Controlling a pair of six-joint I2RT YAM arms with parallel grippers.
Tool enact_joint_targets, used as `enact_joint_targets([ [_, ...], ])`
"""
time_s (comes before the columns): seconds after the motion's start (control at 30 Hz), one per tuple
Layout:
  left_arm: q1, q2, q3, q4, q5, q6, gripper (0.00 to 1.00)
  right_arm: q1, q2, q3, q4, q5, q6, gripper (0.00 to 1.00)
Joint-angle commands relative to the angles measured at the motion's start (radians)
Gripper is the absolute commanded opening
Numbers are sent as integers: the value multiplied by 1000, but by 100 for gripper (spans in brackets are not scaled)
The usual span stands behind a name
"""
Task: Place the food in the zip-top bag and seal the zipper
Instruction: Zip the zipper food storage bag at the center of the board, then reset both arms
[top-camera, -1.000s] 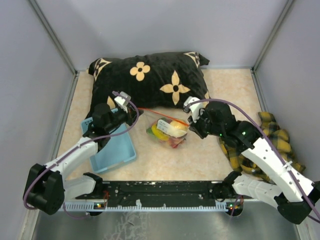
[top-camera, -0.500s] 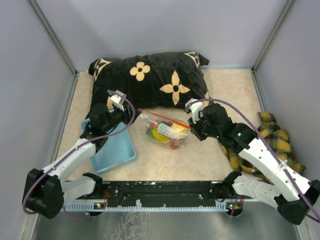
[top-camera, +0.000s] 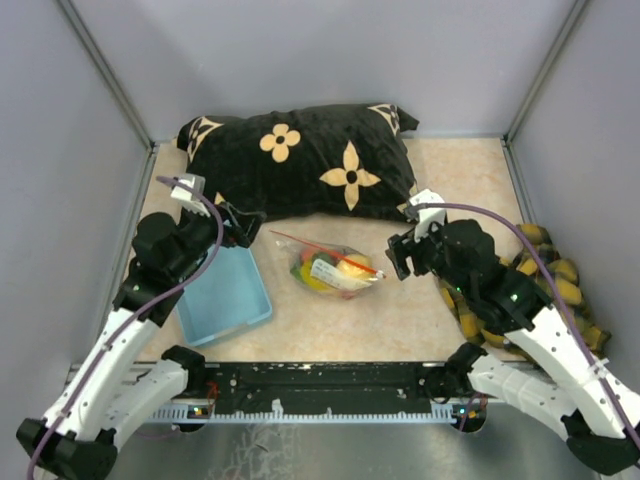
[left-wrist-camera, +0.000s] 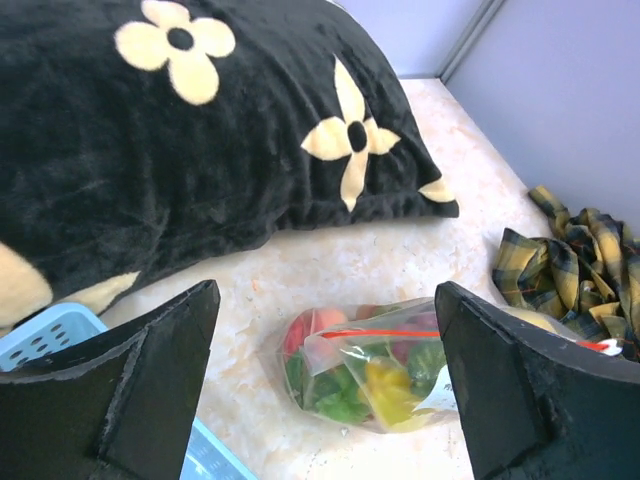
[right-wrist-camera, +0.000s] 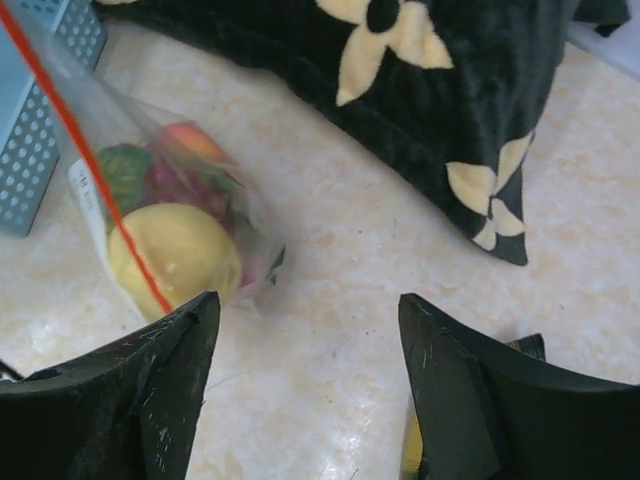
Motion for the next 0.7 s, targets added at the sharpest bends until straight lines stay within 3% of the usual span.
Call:
enact_joint_targets([
  [0.0, 4, -79, 80, -242, -65, -2, 97, -11, -83, -35, 63, 198, 54, 73],
  [0.3, 4, -253, 132, -389, -239, 129, 100, -11, -312, -144, 114, 488, 127, 74],
  [0.67, 4, -424, -102, -212, -417, 167, 100, -11, -575, -292, 235, 657, 87, 75],
])
